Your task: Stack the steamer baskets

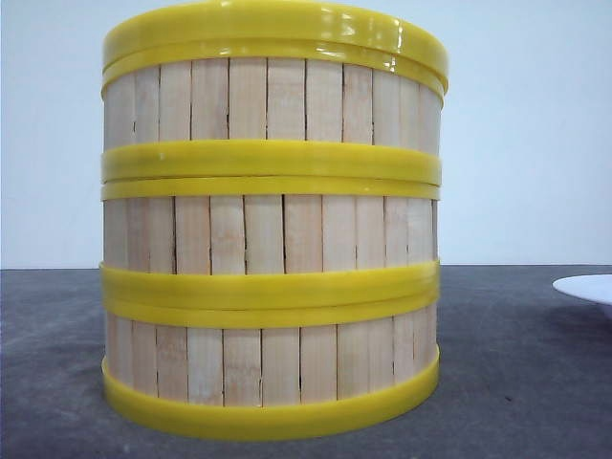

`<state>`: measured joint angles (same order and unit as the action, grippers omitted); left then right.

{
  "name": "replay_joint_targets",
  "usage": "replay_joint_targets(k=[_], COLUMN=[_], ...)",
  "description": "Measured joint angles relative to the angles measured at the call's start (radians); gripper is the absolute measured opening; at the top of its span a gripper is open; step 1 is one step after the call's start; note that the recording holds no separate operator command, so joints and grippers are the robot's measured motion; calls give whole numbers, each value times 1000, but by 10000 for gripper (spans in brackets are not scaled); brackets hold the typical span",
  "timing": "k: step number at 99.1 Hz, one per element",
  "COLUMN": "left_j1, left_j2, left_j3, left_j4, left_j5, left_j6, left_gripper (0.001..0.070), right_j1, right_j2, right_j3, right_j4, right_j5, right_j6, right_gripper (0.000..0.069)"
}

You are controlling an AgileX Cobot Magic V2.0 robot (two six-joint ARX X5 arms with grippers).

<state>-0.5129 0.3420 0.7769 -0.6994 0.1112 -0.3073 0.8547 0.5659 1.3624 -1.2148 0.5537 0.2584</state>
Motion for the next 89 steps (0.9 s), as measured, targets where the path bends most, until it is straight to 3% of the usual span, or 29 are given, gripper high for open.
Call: replay_joint_targets(k=[5,10,16,25,89], left_j1=[0,0,0,0,0], left_j2=[0,0,0,0,0], left_j3=[0,0,0,0,0], left_j4=[0,0,0,0,0], left_j5=[0,0,0,0,0], left_j6=[0,0,0,0,0], left_gripper=[231,215,122,43,25], right_j1=[0,0,0,1,1], right_j2=[0,0,0,0,0], right_j3=[0,0,0,0,0], right_j4=[0,0,0,0,0], right_j5=[-1,-1,0,-1,-2], right_j6=[5,9,9,9,35], right_gripper=[318,239,105,35,11])
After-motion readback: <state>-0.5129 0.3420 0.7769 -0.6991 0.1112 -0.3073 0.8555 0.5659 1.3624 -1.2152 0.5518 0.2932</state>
